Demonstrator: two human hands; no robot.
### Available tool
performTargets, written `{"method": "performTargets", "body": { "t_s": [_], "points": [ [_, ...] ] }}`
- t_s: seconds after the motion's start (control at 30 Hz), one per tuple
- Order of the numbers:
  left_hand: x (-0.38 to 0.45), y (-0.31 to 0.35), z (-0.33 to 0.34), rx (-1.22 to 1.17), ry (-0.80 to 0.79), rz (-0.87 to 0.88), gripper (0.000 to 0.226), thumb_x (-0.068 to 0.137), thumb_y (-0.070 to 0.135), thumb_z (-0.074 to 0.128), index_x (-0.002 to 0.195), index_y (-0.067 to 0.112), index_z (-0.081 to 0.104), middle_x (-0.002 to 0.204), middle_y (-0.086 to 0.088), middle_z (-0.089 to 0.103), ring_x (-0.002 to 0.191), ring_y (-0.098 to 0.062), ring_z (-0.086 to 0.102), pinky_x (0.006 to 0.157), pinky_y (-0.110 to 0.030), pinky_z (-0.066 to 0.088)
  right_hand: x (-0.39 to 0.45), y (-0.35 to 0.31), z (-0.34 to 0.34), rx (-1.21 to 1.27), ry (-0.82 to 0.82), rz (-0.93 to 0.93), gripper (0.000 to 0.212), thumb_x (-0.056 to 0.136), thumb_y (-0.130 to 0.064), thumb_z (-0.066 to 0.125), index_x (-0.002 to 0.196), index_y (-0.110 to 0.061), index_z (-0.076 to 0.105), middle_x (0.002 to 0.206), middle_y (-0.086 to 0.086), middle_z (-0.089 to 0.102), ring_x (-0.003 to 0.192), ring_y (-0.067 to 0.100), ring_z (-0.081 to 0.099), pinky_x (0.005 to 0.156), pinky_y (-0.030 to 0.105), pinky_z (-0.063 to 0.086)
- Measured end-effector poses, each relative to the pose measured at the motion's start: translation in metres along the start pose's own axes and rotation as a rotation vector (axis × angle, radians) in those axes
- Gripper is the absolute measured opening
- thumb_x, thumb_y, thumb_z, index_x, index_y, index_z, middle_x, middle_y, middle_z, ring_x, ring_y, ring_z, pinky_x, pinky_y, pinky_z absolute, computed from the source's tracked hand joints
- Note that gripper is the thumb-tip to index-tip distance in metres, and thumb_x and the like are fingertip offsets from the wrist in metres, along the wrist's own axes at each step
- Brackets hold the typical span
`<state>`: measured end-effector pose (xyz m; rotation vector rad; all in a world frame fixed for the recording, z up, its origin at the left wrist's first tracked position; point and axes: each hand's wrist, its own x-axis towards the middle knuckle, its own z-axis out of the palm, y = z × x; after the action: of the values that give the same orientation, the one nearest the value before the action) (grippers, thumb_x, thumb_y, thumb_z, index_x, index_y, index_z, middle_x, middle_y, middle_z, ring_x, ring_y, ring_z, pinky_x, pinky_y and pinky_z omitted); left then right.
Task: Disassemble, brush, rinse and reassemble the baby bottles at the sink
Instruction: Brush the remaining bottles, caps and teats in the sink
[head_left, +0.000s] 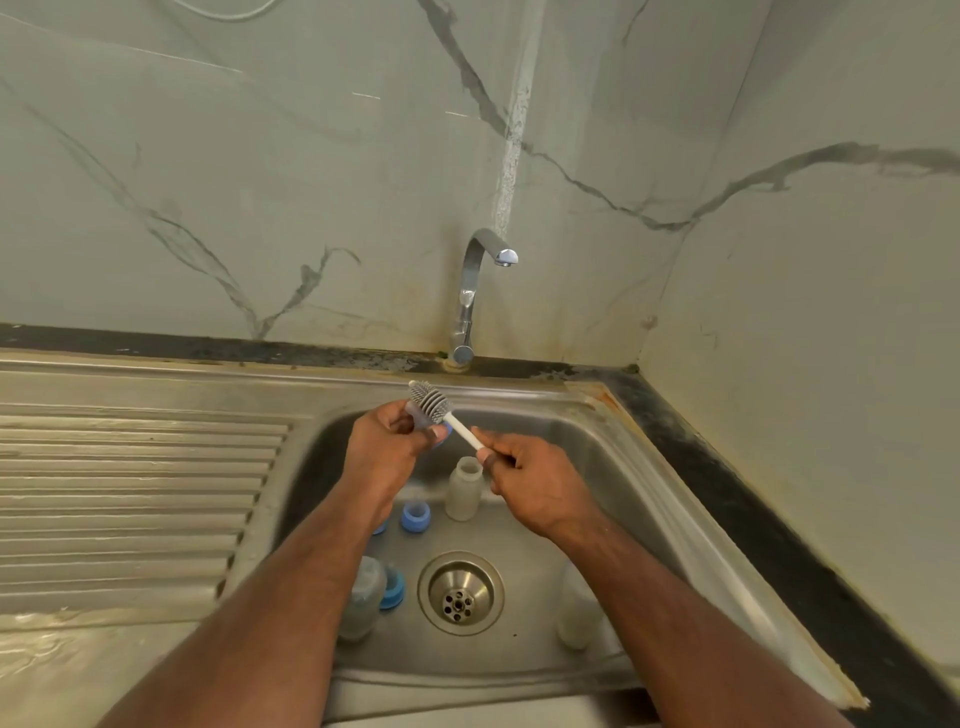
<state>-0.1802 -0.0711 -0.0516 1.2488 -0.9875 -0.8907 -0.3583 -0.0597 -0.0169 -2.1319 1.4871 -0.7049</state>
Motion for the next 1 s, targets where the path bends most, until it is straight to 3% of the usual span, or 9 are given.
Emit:
{"method": "performTargets", "body": {
  "t_s": [0.13, 0.27, 0.43, 0.6, 0.73, 0.87, 1.0],
  "points": [
    [-0.003, 0.001, 0.003, 0.015, -0.008, 0.006, 0.022, 0.086, 0.011, 0.078, 0.099, 0.028, 0.072, 0.090, 0.013, 0.076, 0.085, 0.004, 0.068, 0.072, -0.013, 0.044, 0.001, 0.002, -0.003, -0.032, 0.033, 0.006, 0.040, 0.104, -0.033, 0.050, 0.143, -0.031, 0.053, 0.135, -0.010, 0.063, 0.110, 0.010, 0.062, 0.102, 0.029, 0.049],
    [-0.002, 0.001, 0.000, -0.019, -0.002, 0.020, 0.024, 0.084, 0.006, 0.079, 0.101, 0.023, 0.075, 0.092, 0.009, 0.079, 0.089, -0.002, 0.072, 0.084, -0.019, 0.052, -0.001, 0.001, -0.003, -0.009, 0.018, -0.030, 0.038, 0.103, -0.034, 0.051, 0.141, -0.034, 0.054, 0.130, -0.013, 0.065, 0.090, 0.003, 0.061, 0.086, 0.019, 0.050],
    [-0.002, 0.001, 0.000, -0.076, 0.019, 0.013, 0.029, 0.083, 0.004, 0.080, 0.103, 0.024, 0.074, 0.094, 0.006, 0.079, 0.092, -0.006, 0.073, 0.088, -0.023, 0.056, 0.002, 0.007, -0.007, 0.001, 0.053, 0.005, 0.040, 0.103, -0.034, 0.051, 0.143, -0.033, 0.053, 0.130, -0.011, 0.066, 0.096, 0.005, 0.062, 0.089, 0.022, 0.051],
    [-0.001, 0.003, -0.005, -0.071, 0.008, 0.009, 0.029, 0.084, 0.004, 0.080, 0.106, 0.022, 0.074, 0.097, 0.005, 0.079, 0.096, -0.007, 0.073, 0.090, -0.023, 0.055, 0.004, 0.013, -0.010, -0.044, 0.068, 0.008, 0.038, 0.103, -0.035, 0.051, 0.141, -0.035, 0.055, 0.115, -0.009, 0.070, 0.075, 0.002, 0.058, 0.067, 0.016, 0.043],
    [-0.001, 0.003, -0.004, -0.046, 0.001, 0.004, 0.037, 0.086, 0.005, 0.078, 0.119, 0.020, 0.070, 0.104, 0.006, 0.077, 0.099, -0.004, 0.071, 0.082, -0.014, 0.053, 0.003, 0.012, -0.012, 0.066, 0.077, -0.021, 0.038, 0.102, -0.037, 0.053, 0.140, -0.038, 0.056, 0.104, -0.011, 0.070, 0.085, 0.002, 0.063, 0.076, 0.018, 0.047],
    [-0.004, 0.004, -0.004, 0.016, -0.071, 0.018, 0.036, 0.087, 0.007, 0.078, 0.120, 0.020, 0.072, 0.105, 0.008, 0.078, 0.103, -0.007, 0.071, 0.091, -0.021, 0.051, 0.006, 0.012, -0.008, -0.019, 0.061, -0.040, 0.038, 0.102, -0.034, 0.053, 0.140, -0.034, 0.056, 0.120, -0.011, 0.069, 0.082, 0.001, 0.059, 0.076, 0.016, 0.043],
    [-0.005, 0.003, -0.004, 0.061, -0.073, 0.016, 0.038, 0.090, 0.010, 0.076, 0.124, 0.024, 0.070, 0.111, 0.008, 0.076, 0.107, -0.006, 0.068, 0.098, -0.025, 0.049, 0.005, 0.013, -0.008, 0.038, 0.075, 0.003, 0.037, 0.102, -0.037, 0.052, 0.139, -0.034, 0.057, 0.094, -0.013, 0.068, 0.081, 0.005, 0.063, 0.070, 0.019, 0.046]
  ]
}}
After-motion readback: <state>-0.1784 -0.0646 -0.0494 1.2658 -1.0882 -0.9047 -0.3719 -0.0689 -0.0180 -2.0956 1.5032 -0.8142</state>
